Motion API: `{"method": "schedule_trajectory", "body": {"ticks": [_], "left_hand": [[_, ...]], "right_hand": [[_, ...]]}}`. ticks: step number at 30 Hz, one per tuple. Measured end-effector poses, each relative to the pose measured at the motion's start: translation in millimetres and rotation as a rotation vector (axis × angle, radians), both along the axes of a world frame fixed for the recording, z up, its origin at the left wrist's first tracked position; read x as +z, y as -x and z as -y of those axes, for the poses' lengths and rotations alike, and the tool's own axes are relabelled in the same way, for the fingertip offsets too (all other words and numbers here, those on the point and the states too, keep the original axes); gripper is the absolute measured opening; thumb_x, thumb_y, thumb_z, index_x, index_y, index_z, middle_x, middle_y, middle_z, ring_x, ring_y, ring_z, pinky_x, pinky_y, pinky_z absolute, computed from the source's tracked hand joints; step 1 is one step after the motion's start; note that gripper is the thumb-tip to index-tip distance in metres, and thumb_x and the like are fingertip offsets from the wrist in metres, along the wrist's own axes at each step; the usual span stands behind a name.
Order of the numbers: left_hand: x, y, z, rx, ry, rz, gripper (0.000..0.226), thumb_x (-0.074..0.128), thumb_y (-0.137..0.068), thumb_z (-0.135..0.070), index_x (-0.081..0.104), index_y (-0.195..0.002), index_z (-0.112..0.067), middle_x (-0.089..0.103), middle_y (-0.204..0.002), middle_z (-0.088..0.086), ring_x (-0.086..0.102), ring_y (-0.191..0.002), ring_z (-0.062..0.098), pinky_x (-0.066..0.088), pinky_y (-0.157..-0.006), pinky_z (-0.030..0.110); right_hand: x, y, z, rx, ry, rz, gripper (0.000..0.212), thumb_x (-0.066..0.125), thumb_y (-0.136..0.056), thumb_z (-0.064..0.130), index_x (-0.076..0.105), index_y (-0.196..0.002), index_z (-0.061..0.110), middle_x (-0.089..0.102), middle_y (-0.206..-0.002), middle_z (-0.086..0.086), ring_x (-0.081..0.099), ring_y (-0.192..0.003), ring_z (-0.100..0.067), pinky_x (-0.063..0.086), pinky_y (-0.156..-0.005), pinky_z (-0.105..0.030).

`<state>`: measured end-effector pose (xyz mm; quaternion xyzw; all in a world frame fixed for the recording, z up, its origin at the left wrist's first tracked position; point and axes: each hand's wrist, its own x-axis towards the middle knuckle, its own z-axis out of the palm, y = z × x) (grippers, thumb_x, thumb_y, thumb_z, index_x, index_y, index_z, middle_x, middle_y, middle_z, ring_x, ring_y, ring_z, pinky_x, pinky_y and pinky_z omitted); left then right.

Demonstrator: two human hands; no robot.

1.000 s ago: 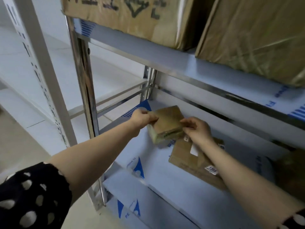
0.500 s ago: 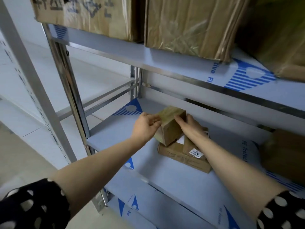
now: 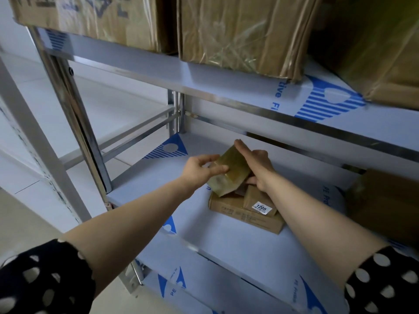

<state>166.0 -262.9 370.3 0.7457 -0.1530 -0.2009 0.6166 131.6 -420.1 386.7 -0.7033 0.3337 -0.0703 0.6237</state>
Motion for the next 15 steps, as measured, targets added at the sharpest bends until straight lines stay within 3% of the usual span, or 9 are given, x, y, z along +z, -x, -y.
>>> {"method": "schedule_trajectory", "body": {"ticks": [3, 6, 8, 11, 13, 15], "left_hand": [[-3, 3, 3, -0.044, -0.053, 0.17, 0.047, 0.077, -0.076, -0.031, 0.067, -0.119, -0.015, 0.052, -0.133, -0.004, 0.045, -0.119, 0.011, 0.041, -0.097, 0.027], [-3, 4, 2, 0.008, 0.02, 0.173, 0.041, 0.074, -0.081, -0.031, 0.068, -0.118, -0.017, 0.053, -0.133, 0.0, 0.049, -0.122, 0.017, 0.044, -0.094, 0.027], [-1, -2, -1, 0.055, 0.019, 0.12, 0.065, 0.073, -0.081, -0.032, 0.049, -0.139, -0.014, 0.048, -0.138, 0.003, 0.046, -0.123, 0.017, 0.041, -0.093, 0.025], [2, -11, 2, 0.039, -0.16, 0.062, 0.118, 0.08, -0.063, -0.056, 0.015, -0.151, -0.012, 0.028, -0.15, 0.007, 0.034, -0.135, 0.024, 0.036, -0.108, 0.035], [5, -11, 7, 0.02, -0.245, 0.088, 0.123, 0.081, -0.054, -0.063, 0.019, -0.148, -0.014, 0.032, -0.145, 0.007, 0.036, -0.133, 0.028, 0.039, -0.108, 0.038], [4, -12, 14, 0.01, -0.24, 0.108, 0.119, 0.08, -0.049, -0.062, 0.026, -0.142, -0.013, 0.044, -0.133, 0.006, 0.048, -0.123, 0.026, 0.047, -0.1, 0.039]], "right_hand": [[-2, -6, 0, -0.038, 0.062, -0.046, 0.099, 0.079, -0.054, 0.065, 0.032, -0.127, 0.017, 0.053, -0.12, -0.009, 0.057, -0.106, -0.03, 0.051, -0.092, -0.049], [-3, -11, -1, -0.056, 0.129, -0.011, 0.076, 0.079, -0.063, 0.049, 0.031, -0.115, 0.02, 0.052, -0.122, -0.011, 0.055, -0.106, -0.029, 0.049, -0.094, -0.048], [-3, -13, -4, -0.052, 0.093, 0.051, 0.07, 0.077, -0.063, 0.047, 0.033, -0.113, 0.024, 0.052, -0.121, -0.011, 0.056, -0.104, -0.028, 0.051, -0.091, -0.047], [-5, -16, -7, -0.019, 0.015, 0.119, 0.066, 0.073, -0.067, 0.041, 0.036, -0.118, 0.022, 0.055, -0.117, -0.011, 0.058, -0.102, -0.027, 0.053, -0.089, -0.047], [-4, -16, -10, 0.034, -0.092, 0.125, 0.059, 0.068, -0.077, 0.035, 0.037, -0.124, 0.017, 0.059, -0.112, -0.013, 0.061, -0.1, -0.028, 0.053, -0.089, -0.047], [-3, -14, -11, 0.1, -0.07, 0.103, 0.044, 0.062, -0.083, 0.032, 0.045, -0.119, 0.014, 0.063, -0.109, -0.014, 0.063, -0.098, -0.029, 0.054, -0.089, -0.046]]}}
